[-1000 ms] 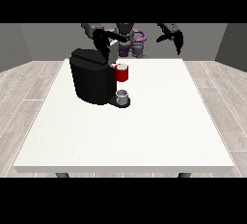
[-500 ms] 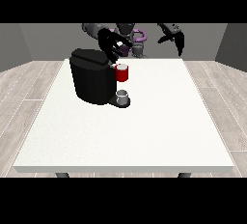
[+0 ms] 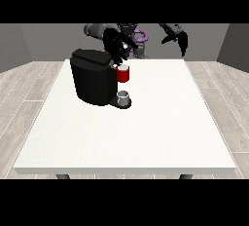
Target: Insert the coffee pod into the coffee machine and close the lid
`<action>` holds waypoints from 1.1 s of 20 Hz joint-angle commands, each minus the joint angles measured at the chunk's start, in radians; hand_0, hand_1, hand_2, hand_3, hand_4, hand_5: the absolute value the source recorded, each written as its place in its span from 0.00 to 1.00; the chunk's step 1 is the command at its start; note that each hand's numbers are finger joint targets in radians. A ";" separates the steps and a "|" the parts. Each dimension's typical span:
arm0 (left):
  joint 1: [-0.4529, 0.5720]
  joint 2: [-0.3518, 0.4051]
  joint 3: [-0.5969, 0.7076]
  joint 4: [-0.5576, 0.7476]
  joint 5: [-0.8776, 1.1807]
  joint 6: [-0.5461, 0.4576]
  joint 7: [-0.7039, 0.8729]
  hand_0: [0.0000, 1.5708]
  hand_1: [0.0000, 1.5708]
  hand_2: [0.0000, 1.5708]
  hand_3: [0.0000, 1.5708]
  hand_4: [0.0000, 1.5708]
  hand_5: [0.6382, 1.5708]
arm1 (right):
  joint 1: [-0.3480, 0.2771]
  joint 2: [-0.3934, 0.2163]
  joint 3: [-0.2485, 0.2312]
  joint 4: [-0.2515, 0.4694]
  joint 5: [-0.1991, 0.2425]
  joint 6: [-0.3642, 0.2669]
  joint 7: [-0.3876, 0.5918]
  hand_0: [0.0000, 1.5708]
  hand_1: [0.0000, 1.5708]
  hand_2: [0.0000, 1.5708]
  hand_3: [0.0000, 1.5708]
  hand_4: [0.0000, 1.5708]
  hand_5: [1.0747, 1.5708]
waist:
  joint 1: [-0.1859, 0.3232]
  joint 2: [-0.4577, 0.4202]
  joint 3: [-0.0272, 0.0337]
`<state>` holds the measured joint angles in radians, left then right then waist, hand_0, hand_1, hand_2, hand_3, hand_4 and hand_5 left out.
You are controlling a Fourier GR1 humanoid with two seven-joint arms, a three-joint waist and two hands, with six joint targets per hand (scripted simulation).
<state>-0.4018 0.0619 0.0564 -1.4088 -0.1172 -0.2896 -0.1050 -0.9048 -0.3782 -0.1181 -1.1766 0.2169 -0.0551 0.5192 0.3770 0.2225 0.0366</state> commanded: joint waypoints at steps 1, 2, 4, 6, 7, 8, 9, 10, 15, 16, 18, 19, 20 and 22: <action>-0.037 -0.001 -0.013 0.006 0.008 -0.023 -0.006 0.00 0.00 0.00 0.00 0.25 1.00 | -0.140 0.067 0.052 -0.068 -0.023 0.018 -0.115 0.00 0.00 0.00 0.00 0.00 1.00 | 0.127 0.033 -0.0365; -0.038 -0.004 -0.018 -0.002 0.005 -0.021 -0.004 0.00 0.00 0.00 0.00 0.23 1.00 | -0.126 0.061 0.044 -0.075 -0.021 0.014 -0.118 0.00 0.00 0.00 0.00 0.00 1.00 | 0.139 0.043 -0.0353; -0.054 0.005 -0.015 -0.002 0.007 -0.029 -0.011 0.00 0.00 0.00 0.00 0.25 1.00 | -0.125 0.056 0.038 -0.093 -0.018 0.020 -0.117 0.00 0.00 0.00 0.00 0.00 1.00 | 0.166 0.061 -0.0350; -0.070 -0.010 -0.027 -0.003 0.013 -0.033 0.002 0.00 0.00 0.00 0.00 0.27 1.00 | -0.129 0.041 0.026 -0.095 -0.012 0.031 -0.114 0.00 0.00 0.00 0.00 0.00 1.00 | 0.184 0.067 -0.0347; -0.076 -0.023 -0.042 0.007 0.012 -0.041 -0.010 0.00 0.00 0.00 0.00 0.24 1.00 | -0.162 0.042 0.022 -0.084 -0.010 0.024 -0.118 0.00 0.00 0.00 0.00 0.00 1.00 | 0.197 0.087 -0.0363; -0.100 -0.031 -0.043 -0.026 0.005 -0.017 0.026 0.00 0.00 0.00 0.00 0.23 1.00 | -0.146 0.053 0.016 -0.062 -0.022 0.027 -0.168 0.00 0.00 0.00 0.00 0.00 1.00 | 0.197 0.092 -0.0345; -0.113 -0.003 -0.025 -0.014 0.004 -0.026 -0.001 0.00 0.00 0.00 0.00 0.22 1.00 | -0.178 0.044 0.011 -0.062 -0.022 0.027 -0.189 0.00 0.00 0.00 0.00 0.00 1.00 | 0.190 0.132 -0.0360; -0.101 -0.014 -0.037 -0.016 0.014 -0.040 -0.014 0.00 0.00 0.00 0.00 0.16 1.00 | -0.166 0.083 0.025 -0.062 -0.001 -0.021 -0.216 0.00 0.00 0.00 0.00 0.00 1.00 | 0.202 0.153 -0.0365; -0.115 0.008 -0.026 -0.038 0.026 -0.055 0.005 0.00 0.00 0.00 0.00 0.20 1.00 | -0.253 0.093 0.000 0.044 -0.019 -0.016 -0.255 0.00 0.00 0.00 0.00 0.00 1.00 | 0.209 0.164 -0.0369; -0.117 0.015 0.009 -0.004 0.040 -0.042 0.011 0.00 0.00 0.00 0.00 0.21 1.00 | -0.243 0.123 0.037 0.037 -0.017 0.007 -0.249 0.00 0.00 0.00 0.00 0.03 1.00 | 0.149 0.137 -0.0371; -0.179 -0.007 -0.014 -0.038 0.020 -0.013 0.056 0.00 0.00 0.00 0.00 0.17 1.00 | -0.315 0.106 0.003 0.098 -0.021 -0.007 -0.265 0.00 0.00 0.00 0.00 0.06 1.00 | 0.171 0.169 -0.0368; -0.097 0.001 -0.025 -0.045 0.025 -0.040 0.029 0.00 0.00 0.00 0.00 0.19 1.00 | -0.303 0.088 -0.015 0.114 -0.030 0.001 -0.287 0.00 0.00 0.00 0.00 0.06 1.00 | 0.184 0.154 -0.0369; -0.082 -0.003 -0.029 -0.040 0.026 -0.045 -0.005 0.00 0.00 0.00 0.00 0.20 1.00 | -0.299 0.110 -0.003 0.109 -0.026 -0.009 -0.308 0.00 0.00 0.00 0.00 0.00 1.00 | 0.172 0.157 -0.0371; -0.087 0.003 -0.021 -0.046 0.026 -0.041 -0.019 0.00 0.00 0.00 0.00 0.22 1.00 | -0.287 0.135 0.007 0.121 -0.030 -0.007 -0.364 0.00 0.00 0.00 0.00 0.00 1.00 | 0.149 0.170 -0.0370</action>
<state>-0.5059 0.0641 0.0359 -1.4493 -0.0921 -0.3286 -0.0968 -1.1845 -0.2774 -0.1201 -1.0864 0.1898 -0.0556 0.2207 0.5484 0.3825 0.0004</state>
